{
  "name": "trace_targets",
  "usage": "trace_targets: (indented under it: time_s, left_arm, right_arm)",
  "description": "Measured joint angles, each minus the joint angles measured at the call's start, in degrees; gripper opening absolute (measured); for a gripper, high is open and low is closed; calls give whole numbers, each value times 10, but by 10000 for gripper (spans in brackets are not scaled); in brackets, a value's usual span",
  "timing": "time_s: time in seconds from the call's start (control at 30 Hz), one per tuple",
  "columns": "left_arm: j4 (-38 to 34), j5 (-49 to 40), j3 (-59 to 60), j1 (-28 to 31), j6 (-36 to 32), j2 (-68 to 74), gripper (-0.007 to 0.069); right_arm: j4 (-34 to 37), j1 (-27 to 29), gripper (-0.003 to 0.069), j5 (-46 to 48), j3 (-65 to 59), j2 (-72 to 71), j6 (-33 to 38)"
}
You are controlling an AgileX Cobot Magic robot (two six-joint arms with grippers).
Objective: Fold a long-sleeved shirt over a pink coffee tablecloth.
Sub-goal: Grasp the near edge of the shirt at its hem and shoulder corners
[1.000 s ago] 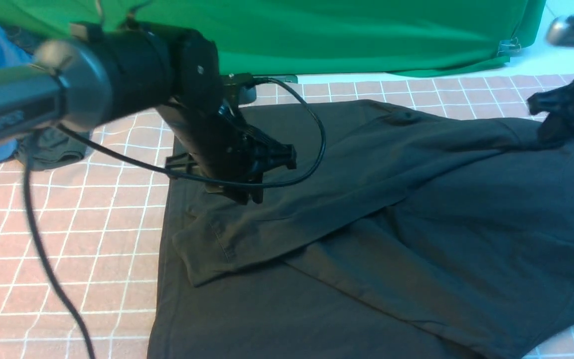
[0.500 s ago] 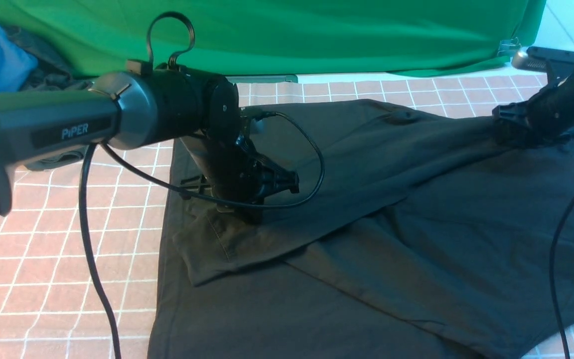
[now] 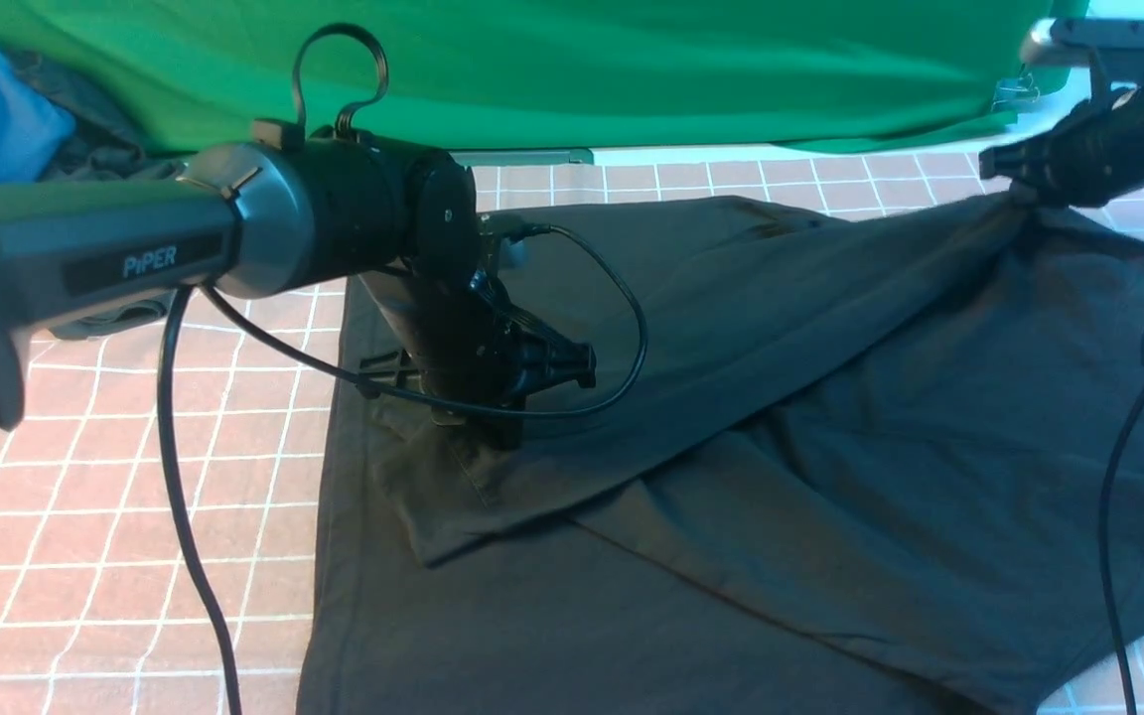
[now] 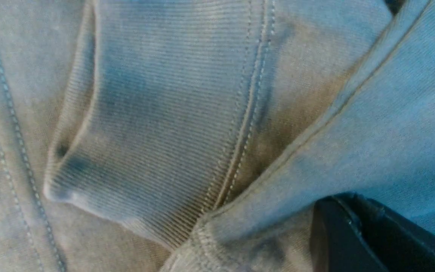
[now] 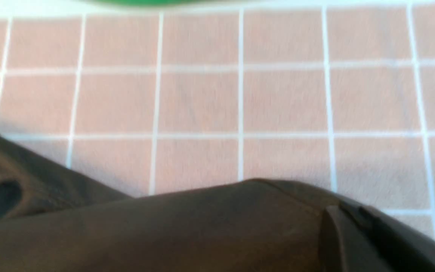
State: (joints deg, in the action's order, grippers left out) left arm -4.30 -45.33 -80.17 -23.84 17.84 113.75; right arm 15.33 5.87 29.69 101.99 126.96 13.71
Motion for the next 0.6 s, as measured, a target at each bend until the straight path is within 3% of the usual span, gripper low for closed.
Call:
trace_targets:
  time_s: [0.07, 0.23, 0.33, 0.47, 0.6]
  left_arm:
    - [-2, -1, 0, 0, 0, 0, 85]
    - [-4, -5, 0, 0, -1, 0, 85]
    - [-6, -10, 0, 0, -1, 0, 85]
    - [-6, -14, 0, 0, -1, 0, 85]
    - [-6, -15, 0, 0, -1, 0, 85]
  right_arm:
    - [-1, 0, 119, 9, 3, 0, 0]
    - [-2, 0, 395, 55, 5, 0, -1]
    - [-2, 0, 512, 115, 5, -4, -25]
    - [-2, -2, 516, 197, 5, -9, -49]
    - [-4, -6, 458, 187, 5, -9, -54]
